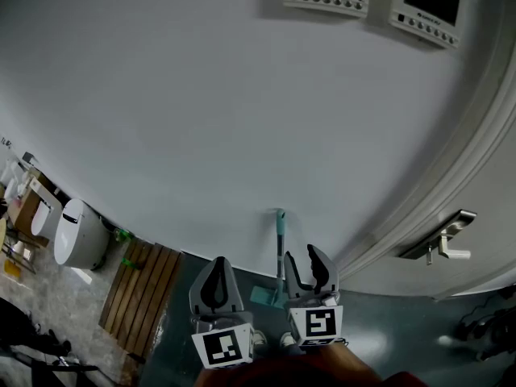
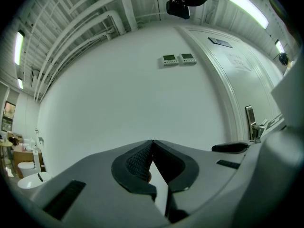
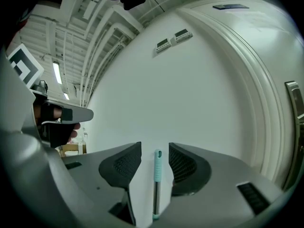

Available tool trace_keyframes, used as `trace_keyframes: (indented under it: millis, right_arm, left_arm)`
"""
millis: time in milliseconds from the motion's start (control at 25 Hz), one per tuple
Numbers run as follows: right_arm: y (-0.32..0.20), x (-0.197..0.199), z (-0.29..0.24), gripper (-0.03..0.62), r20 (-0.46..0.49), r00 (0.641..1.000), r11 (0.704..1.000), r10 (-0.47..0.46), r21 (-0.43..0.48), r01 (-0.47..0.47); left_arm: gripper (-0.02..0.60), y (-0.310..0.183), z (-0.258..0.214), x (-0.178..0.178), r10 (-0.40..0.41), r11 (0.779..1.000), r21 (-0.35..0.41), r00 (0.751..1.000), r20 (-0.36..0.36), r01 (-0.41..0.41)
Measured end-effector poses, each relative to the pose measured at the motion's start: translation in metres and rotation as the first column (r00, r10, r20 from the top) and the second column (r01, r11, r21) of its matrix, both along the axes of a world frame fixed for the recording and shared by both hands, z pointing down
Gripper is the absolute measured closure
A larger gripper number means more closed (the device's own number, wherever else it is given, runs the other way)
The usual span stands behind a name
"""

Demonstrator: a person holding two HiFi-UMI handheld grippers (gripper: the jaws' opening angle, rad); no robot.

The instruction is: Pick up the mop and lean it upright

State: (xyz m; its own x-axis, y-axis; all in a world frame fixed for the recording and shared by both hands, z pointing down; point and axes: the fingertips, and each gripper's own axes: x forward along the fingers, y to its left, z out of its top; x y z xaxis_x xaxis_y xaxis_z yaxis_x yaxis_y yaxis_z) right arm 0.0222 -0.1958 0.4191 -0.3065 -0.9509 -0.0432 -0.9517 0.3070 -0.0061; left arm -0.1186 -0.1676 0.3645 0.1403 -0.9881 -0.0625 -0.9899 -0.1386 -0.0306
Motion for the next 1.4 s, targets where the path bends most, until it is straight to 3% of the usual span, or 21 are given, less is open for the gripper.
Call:
trace_keyframes:
  millis: [400,920,1400]
  right_arm:
    - [0.016,-0.002,-0.025,0.419,0.022,0.999,0.999,-0.027,0.041,0.026]
    - [0.028,-0.003,-0.046,0.559,0.043,0.998,0.997,-0.050,0.057,0.047]
    - [0.029,-0.004,-0.054,0.576,0.046,0.996,0.995,-0.076,0.064,0.073]
  left_arm:
    - [0.568,0.000,0.002,0.001,0.009,1.000,-0.007,1.000,-0.003,-0.009]
    - [0.568,-0.002,0.002,0.014,0.045,0.999,-0.005,0.999,-0.014,-0.045]
    - [0.568,-0.002,0.000,0.023,0.063,0.998,-0.003,0.998,-0.009,-0.063]
